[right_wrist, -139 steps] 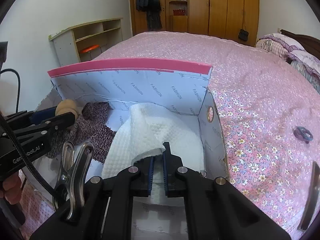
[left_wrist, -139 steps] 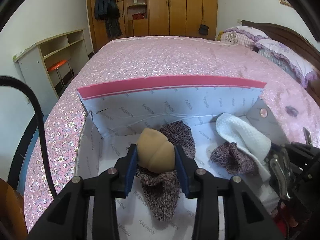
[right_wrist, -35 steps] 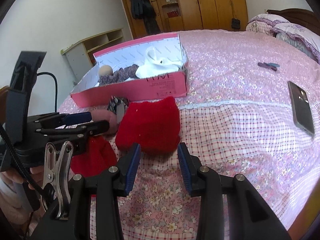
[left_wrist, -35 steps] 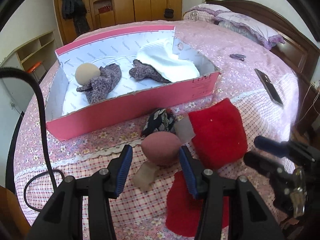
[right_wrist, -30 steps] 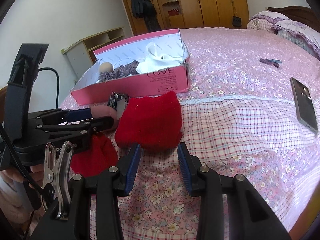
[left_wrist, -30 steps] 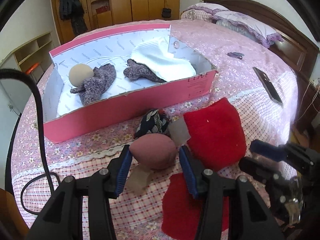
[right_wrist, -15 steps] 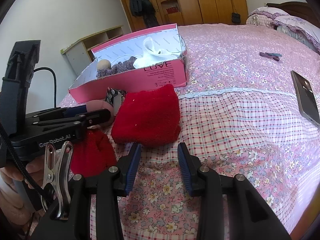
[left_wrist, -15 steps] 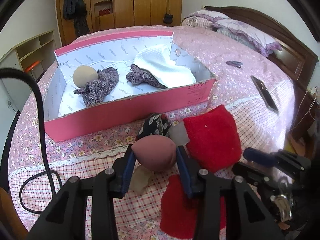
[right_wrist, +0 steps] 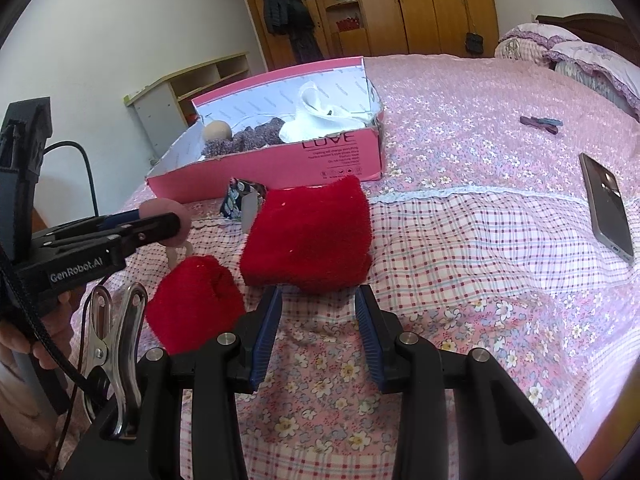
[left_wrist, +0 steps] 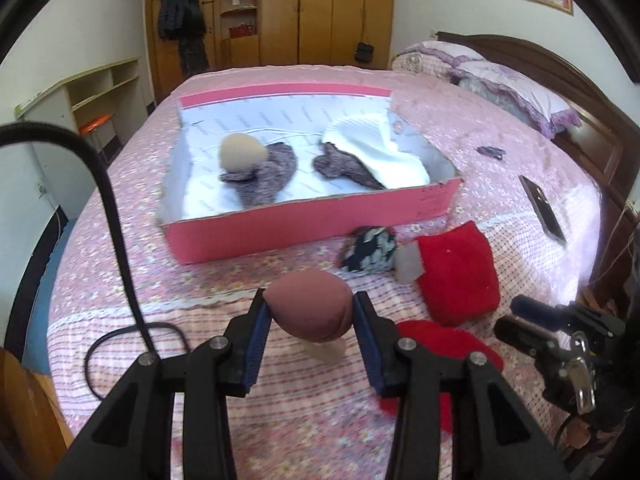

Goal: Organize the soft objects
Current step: 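Grasp the pink makeup sponge with the left gripper while the right gripper approaches a red knit hat, then close the right gripper on the red knit hat and lift it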

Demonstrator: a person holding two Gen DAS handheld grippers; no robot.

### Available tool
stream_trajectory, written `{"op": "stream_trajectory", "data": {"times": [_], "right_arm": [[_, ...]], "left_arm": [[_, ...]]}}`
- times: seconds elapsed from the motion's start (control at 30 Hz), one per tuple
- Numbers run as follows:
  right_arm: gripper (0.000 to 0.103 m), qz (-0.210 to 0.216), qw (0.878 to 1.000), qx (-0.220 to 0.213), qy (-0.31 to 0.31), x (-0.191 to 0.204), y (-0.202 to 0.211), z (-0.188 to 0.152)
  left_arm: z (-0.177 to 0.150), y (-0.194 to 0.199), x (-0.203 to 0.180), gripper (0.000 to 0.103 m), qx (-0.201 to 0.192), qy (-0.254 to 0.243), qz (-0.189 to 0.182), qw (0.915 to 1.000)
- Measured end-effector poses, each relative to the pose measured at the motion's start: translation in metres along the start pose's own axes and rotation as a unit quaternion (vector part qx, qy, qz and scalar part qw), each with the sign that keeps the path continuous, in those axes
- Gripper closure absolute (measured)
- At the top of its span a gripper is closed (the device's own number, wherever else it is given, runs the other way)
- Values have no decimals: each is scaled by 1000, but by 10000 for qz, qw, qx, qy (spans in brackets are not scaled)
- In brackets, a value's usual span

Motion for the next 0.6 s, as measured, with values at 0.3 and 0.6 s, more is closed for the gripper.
{"op": "stream_trajectory", "data": {"times": [0.3, 0.6], "right_arm": [[64, 317, 9995, -18, 79, 25, 6, -2], [61, 703, 9966, 108, 420, 62, -2, -4]], "left_arm": [[-18, 6, 29, 60, 72, -7, 389, 9992], [-32, 16, 41, 60, -7, 213, 233, 9995]]}}
Point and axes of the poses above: each gripper's, at about its wrist camera, not at the fingertips, and y roughly against the way its jaws point, x to its left, z to its top, the point moved 10 cm from there along -y, roughly the way its jaws point, and after that the axes turned 13 degrees about z, right-handed, at the moved point
